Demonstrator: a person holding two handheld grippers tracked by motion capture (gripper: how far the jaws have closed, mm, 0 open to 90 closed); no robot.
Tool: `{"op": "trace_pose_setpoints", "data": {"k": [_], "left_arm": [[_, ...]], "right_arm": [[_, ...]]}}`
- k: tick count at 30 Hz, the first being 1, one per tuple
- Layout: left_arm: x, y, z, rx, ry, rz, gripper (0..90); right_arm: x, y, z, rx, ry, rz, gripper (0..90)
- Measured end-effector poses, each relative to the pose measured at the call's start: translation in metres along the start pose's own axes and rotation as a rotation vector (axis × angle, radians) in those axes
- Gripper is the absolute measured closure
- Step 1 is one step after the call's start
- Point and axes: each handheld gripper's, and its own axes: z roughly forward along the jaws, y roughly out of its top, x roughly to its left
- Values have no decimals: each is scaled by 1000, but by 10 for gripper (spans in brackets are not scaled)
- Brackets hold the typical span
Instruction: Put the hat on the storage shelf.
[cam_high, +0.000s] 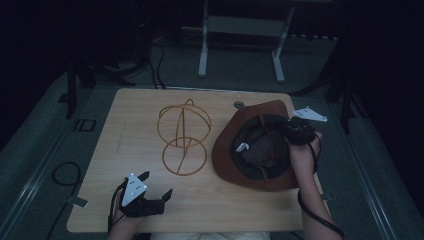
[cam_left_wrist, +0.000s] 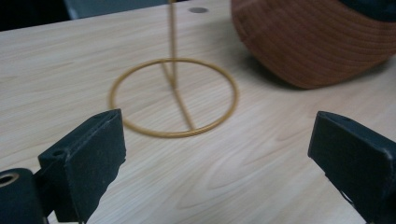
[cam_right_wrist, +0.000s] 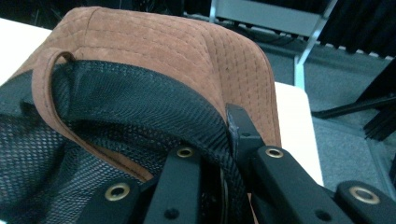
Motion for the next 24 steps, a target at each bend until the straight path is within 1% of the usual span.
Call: {"op": "trace_pose_setpoints", "data": {"k": [2, 4, 6, 8, 11, 15, 16, 17, 18, 20, 22, 24], "left_arm": [[-5, 7, 2, 4, -10, 10, 48], [-10, 16, 6, -1, -24, 5, 48], [-14, 26, 10, 1, -34, 10, 48], [-19, 37, 14, -7, -47, 12, 56], [-25, 54, 19, -20, -60, 36, 57], [-34, 76, 27, -38, -97, 54, 57], [-37, 82, 29, -37, -95, 62, 58], [-38, 87, 31, -36, -104, 68, 57], [-40, 91, 34, -37, -109, 64, 58], [-43, 101, 39, -40, -111, 70, 57], [-47, 110, 44, -39, -111, 88, 58], [-52, 119, 50, -41, -123, 109, 57]], "right_arm": [[-2, 0, -7, -11, 10, 8, 841], [-3, 0, -13, -22, 15, 13, 841], [-4, 0, -19, -28, 22, 15, 841], [-4, -1, -24, -35, 29, 14, 841], [-4, -3, -30, -44, 36, 15, 841], [-1, -7, -36, -47, 53, 5, 841], [0, -7, -37, -49, 56, 6, 841], [1, -8, -38, -50, 56, 6, 841], [2, -8, -38, -50, 56, 7, 840], [3, -8, -39, -51, 59, 4, 841], [4, -7, -39, -52, 60, 0, 841], [5, -6, -40, -58, 59, -3, 841]]}}
